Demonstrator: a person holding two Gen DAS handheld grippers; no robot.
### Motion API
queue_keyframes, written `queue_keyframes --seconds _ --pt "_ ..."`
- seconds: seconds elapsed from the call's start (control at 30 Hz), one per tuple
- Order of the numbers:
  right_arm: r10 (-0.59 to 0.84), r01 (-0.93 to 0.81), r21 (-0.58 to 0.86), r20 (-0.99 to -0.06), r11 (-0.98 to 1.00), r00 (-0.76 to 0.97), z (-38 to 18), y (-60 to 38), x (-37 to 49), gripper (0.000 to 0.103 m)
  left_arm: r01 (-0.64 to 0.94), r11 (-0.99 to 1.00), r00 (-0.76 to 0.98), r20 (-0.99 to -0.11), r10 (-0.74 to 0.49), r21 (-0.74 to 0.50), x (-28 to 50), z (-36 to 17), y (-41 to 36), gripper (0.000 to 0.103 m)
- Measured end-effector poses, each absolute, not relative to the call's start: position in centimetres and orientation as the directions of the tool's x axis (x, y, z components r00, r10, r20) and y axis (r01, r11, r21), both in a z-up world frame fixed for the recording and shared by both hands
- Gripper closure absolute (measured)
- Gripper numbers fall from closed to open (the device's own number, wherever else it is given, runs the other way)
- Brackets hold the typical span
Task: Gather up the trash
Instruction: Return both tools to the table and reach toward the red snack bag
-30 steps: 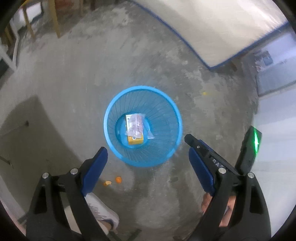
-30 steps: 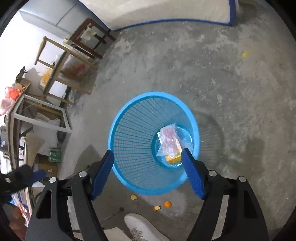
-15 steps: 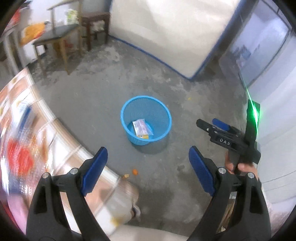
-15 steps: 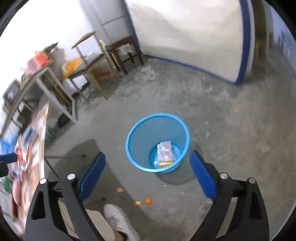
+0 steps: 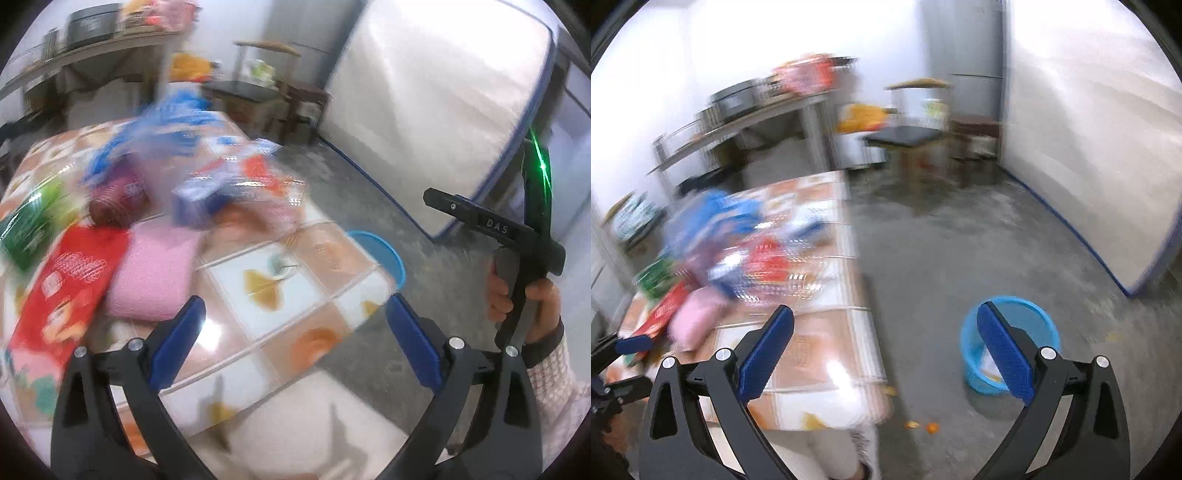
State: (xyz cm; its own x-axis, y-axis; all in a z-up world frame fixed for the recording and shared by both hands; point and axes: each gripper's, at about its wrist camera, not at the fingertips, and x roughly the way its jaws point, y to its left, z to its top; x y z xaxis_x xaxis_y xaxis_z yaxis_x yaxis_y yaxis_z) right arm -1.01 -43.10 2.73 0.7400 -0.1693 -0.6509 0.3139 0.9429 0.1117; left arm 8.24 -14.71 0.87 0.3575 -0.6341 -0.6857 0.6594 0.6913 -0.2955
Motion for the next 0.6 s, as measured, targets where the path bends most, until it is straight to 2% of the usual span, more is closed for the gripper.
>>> queue_keyframes --seconds 0.07,0.17,0.3,0.5,0.6 --pt "-0.099 0.242 0.125 -0.667 0.962 0.738 3.1 -40.9 1.3 0.007 0.625 0.713 0.388 -0.666 -0.637 -0.318 8.9 0.4 -12.1 0.009" --pt "0.037 0.165 0.224 -0.69 0.961 0.723 2.6 -38.9 3.9 0.007 0.593 0.738 0.443 -0.635 -0.633 -0.322 9.0 -0.2 -8.7 0.009" --pt "0.169 0.147 0.354 -0.72 0.924 0.673 0.9 -37.5 6.7 0.007 0.55 0.785 0.529 -0.608 -0.591 -0.285 8.8 -0.6 -5.1 0.009" --pt "0.25 0.225 0.491 -0.724 0.842 0.643 -1.5 -37.9 8.6 0.007 0.504 0.857 0.663 -0.588 -0.463 -0.107 8.7 -0.7 -1.8 0.009" --pt "0.267 0.273 0.54 -0.718 0.796 0.643 -2.6 -38.7 8.9 0.007 0.483 0.876 0.691 -0.617 -0.377 0.006 9.6 -1.5 -1.2 0.009"
